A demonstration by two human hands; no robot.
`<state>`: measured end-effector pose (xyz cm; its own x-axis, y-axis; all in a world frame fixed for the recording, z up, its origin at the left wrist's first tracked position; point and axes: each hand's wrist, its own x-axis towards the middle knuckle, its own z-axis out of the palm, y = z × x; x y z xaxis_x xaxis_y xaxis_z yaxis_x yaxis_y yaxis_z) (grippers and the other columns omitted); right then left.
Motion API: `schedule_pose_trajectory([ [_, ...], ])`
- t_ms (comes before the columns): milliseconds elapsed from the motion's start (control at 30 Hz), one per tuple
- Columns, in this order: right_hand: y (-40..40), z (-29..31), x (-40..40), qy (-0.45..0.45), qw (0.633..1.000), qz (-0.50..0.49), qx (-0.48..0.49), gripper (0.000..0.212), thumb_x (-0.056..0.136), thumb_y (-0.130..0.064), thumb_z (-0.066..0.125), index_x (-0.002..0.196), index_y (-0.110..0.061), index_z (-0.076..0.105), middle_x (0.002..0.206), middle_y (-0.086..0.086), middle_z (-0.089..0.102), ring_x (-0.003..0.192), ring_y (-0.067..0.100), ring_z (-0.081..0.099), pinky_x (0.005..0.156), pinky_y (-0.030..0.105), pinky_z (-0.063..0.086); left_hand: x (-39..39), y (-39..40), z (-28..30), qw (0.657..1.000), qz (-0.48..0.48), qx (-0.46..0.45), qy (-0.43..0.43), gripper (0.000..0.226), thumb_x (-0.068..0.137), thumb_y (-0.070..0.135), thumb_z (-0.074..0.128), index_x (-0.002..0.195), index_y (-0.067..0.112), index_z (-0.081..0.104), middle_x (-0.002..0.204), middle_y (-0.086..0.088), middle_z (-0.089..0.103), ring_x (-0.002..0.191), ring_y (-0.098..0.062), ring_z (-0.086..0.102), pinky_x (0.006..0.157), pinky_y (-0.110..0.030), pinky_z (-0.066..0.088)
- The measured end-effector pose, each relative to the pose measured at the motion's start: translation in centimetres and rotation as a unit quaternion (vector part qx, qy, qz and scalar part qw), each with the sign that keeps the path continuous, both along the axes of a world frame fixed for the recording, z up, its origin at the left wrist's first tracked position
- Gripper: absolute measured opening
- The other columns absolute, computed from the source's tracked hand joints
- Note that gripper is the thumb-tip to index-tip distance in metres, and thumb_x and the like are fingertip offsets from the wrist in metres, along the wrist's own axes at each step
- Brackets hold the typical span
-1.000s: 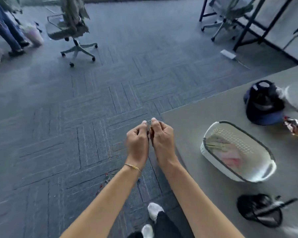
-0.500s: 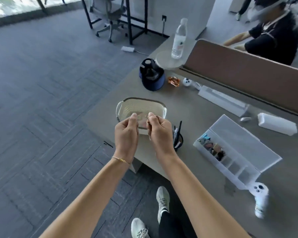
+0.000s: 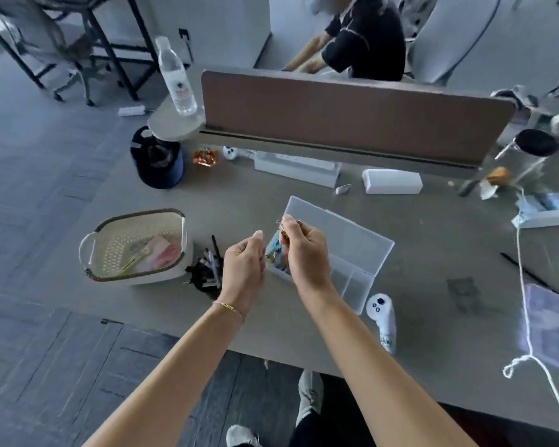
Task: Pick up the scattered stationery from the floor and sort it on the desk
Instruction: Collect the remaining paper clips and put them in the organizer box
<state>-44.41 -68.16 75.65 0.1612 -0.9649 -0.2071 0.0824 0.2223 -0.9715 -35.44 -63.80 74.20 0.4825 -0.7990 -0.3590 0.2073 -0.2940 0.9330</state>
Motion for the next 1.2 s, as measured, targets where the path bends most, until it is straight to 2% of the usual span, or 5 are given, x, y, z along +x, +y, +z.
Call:
schedule_pose_trajectory([
  [300,-3.9,-5.0,-7.9,0.019,0.994,-0.017,0.111,0.040,0.102,-0.020,0.049,0.063,-0.012,0.040,0.048,-0.010,0.034,0.041,0.005,0.027,0.042,0.016,0.023,-5.3,-4.5,-4.7,0.975,-0.013,0.189,0.112,0.031,0.093,0.017,0.042,0.063,0.020,0.038,0.052,0.004,0.025,0.040,-0.012,0.018,0.040,-0.015,0.014],
  [633,-5.6,-11.2,-9.5,0.067,0.963,0.023,0.260,0.031,0.105,-0.022,0.042,0.083,-0.008,0.058,0.055,0.003,0.046,0.040,0.011,0.032,0.039,0.019,0.024,-5.5,-6.4,-9.7,0.932,-0.050,0.306,0.187,0.024,0.096,0.011,0.040,0.073,0.015,0.046,0.057,-0.004,0.045,0.042,-0.015,0.046,0.037,-0.015,0.024],
  [867,-5.8,-14.3,-10.0,0.047,0.929,-0.009,0.367,0.021,0.096,-0.007,0.047,0.090,-0.009,0.067,0.065,0.009,0.058,0.051,0.017,0.052,0.052,0.027,0.035,-6.0,-7.3,-12.0,0.902,-0.126,0.323,0.256,0.013,0.095,0.002,0.042,0.098,0.010,0.052,0.089,-0.015,0.061,0.077,-0.028,0.068,0.045,-0.023,0.049],
  [1033,-6.7,-15.2,-10.4,0.025,0.909,-0.019,0.416,0.043,0.082,0.011,0.031,0.101,-0.009,0.065,0.077,0.014,0.064,0.059,0.022,0.056,0.058,0.029,0.047,-5.5,-7.9,-13.0,0.907,-0.126,0.324,0.239,0.038,0.088,-0.017,0.030,0.108,0.006,0.052,0.092,-0.018,0.060,0.070,-0.024,0.068,0.054,-0.028,0.058],
  [1200,-7.5,-15.4,-10.3,0.042,0.919,0.021,0.392,0.058,0.077,0.026,0.024,0.109,-0.005,0.062,0.090,0.019,0.064,0.070,0.027,0.064,0.060,0.030,0.058,-5.4,-8.0,-13.7,0.917,-0.164,0.305,0.199,0.037,0.086,-0.027,0.041,0.097,0.002,0.060,0.087,-0.016,0.066,0.077,-0.025,0.068,0.071,-0.034,0.062],
])
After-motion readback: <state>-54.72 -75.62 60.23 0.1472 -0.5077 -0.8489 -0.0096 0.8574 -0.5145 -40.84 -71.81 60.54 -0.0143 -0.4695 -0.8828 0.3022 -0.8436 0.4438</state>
